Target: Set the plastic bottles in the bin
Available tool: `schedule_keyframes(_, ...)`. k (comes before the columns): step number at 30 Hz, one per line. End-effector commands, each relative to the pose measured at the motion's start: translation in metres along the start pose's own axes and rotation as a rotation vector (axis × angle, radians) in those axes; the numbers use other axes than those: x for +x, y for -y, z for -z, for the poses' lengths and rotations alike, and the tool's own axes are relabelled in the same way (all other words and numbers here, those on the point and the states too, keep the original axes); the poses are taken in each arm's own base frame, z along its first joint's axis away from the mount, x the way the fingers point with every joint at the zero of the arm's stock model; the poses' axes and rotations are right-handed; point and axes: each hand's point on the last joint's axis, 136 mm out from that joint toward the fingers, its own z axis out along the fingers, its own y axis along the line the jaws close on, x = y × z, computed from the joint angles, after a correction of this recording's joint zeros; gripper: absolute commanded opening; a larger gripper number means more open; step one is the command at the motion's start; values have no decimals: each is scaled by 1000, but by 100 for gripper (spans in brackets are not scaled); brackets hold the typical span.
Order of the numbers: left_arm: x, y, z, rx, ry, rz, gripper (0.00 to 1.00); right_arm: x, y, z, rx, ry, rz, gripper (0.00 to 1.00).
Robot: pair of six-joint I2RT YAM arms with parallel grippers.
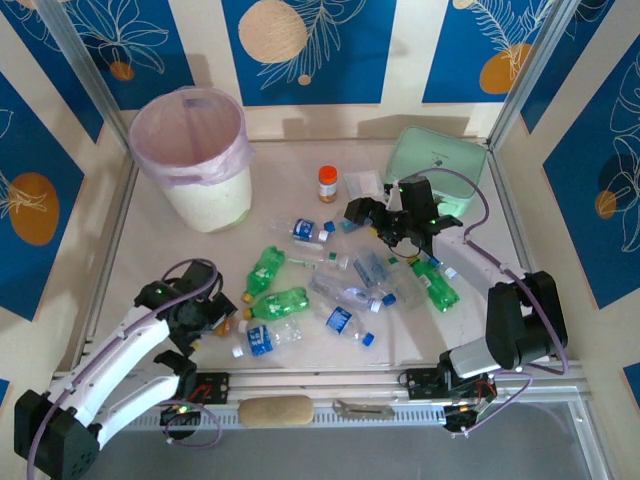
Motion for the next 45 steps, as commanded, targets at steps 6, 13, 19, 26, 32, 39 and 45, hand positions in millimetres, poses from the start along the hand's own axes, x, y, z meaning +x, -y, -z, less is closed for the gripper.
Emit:
schedule_keyframes(6,-11,32,-27,90,28,146,100,2,-5,2,-1,-17,9,99)
schedule_keyframes(13,-20,38,-43,62,64,138,100,4,-1,6,24,-16,11,99)
schedule_keyframes(19,-25,33,-52,40,94,124,94,3,-2,6,20,-15,10,99)
schedule_keyframes(26,-29,26,-55,36,132,116,80,3,-2,6,23,-14,7,99)
schedule_keyframes(32,-39,23,-47,47,197,95,62,3,-2,5,20,-18,2,99)
schedule_keyframes(39,-64,34,-22,86,295,21,53,3,-4,6,17,-20,4,99)
schedule_keyframes(45,-106,75,35,177,478,-181,52,3,-4,7,17,-16,1,99)
